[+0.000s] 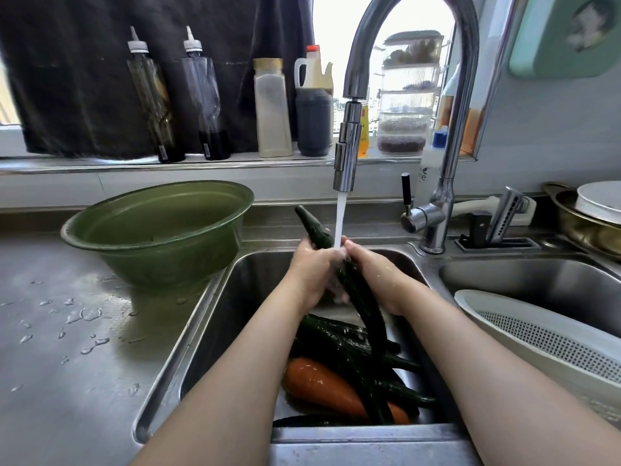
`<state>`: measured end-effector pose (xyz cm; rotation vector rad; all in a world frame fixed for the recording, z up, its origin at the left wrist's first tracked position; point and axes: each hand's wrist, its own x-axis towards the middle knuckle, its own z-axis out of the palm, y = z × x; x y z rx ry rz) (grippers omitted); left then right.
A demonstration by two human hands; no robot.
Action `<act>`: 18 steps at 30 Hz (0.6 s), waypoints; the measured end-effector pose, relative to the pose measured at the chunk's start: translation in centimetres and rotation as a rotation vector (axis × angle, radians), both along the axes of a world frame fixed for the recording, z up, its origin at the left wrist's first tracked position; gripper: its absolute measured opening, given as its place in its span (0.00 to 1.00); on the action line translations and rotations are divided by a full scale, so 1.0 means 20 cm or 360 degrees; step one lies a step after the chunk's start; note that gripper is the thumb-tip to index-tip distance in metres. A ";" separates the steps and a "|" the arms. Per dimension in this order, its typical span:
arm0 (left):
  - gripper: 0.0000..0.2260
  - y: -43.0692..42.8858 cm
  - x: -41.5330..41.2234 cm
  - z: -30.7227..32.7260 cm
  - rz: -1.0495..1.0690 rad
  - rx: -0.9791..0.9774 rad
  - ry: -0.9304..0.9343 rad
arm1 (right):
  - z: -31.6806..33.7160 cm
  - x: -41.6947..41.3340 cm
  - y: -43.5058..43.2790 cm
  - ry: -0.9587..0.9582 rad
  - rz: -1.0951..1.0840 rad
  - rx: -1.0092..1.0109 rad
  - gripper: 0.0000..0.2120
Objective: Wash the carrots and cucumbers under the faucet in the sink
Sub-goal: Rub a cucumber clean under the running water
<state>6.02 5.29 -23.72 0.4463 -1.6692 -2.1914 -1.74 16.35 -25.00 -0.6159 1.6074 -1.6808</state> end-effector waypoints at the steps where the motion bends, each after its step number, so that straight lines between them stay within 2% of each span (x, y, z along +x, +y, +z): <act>1: 0.10 0.00 0.00 0.00 0.0047 -0.0035 -0.0005 | -0.02 -0.01 0.00 0.0144 -0.0029 0.0081 0.29; 3: 0.11 -0.01 0.00 0.01 0.0139 0.0010 0.0046 | -0.02 -0.01 0.02 0.0339 -0.0052 0.0204 0.30; 6: 0.10 -0.04 0.00 0.05 0.0196 0.0023 0.0188 | -0.02 -0.02 0.06 0.0319 -0.0188 0.0431 0.35; 9: 0.10 -0.03 0.01 0.06 0.0113 0.0018 0.0167 | -0.03 -0.05 0.08 0.0326 -0.0258 0.0579 0.40; 15: 0.14 0.04 0.02 0.09 0.0008 -0.0258 0.0146 | -0.06 -0.08 0.10 0.0168 -0.0319 0.0598 0.26; 18: 0.15 0.03 0.02 0.09 0.0076 -0.0736 0.0177 | -0.06 -0.08 0.11 0.0106 -0.0257 0.0601 0.24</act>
